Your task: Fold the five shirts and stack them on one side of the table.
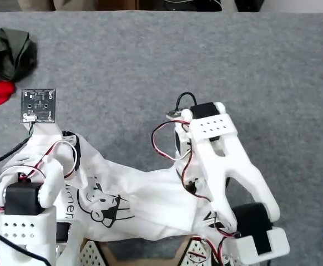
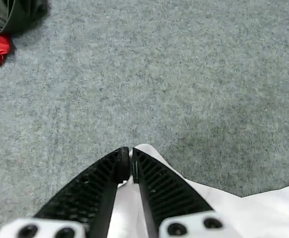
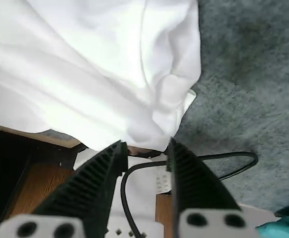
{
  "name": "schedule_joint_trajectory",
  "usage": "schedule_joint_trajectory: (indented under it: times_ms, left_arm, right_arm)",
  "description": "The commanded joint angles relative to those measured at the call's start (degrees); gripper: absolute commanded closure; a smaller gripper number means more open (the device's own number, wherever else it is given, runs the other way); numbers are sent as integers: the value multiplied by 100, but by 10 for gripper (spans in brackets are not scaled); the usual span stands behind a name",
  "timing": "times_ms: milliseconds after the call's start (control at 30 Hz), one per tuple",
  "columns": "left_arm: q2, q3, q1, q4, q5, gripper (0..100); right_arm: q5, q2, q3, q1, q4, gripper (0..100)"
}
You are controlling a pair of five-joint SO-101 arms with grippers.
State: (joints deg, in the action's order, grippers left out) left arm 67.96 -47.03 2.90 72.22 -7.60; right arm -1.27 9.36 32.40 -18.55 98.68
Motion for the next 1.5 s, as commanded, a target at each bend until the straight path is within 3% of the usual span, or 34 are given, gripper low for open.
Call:
schedule_joint_trajectory:
  times_ms: [0, 300, 467, 700, 1000, 1167, 1467]
  left_arm:
    - [31, 35, -53, -123, 0, 981]
    - [31, 35, -53, -114, 0, 981]
    - [31, 35, -53, -114, 0, 981]
    - [31, 79, -44, -114, 0, 981]
    - [57, 79, -26, -123, 0, 981]
    - [40, 79, -35, -123, 0, 981]
    - [31, 26, -53, -132, 0, 981]
  right_arm:
    - [-9, -31, 13, -303, -70, 892]
    - [-18, -303, 22, -470, -316, 894]
    - [114, -382, 22, -470, -316, 987]
    - [185, -330, -189, -259, -316, 993]
    - [141, -330, -2079, 514, -273, 993]
    - [141, -391, -3398, 602, -360, 993]
    - [167, -1147, -4136, 602, -1565, 992]
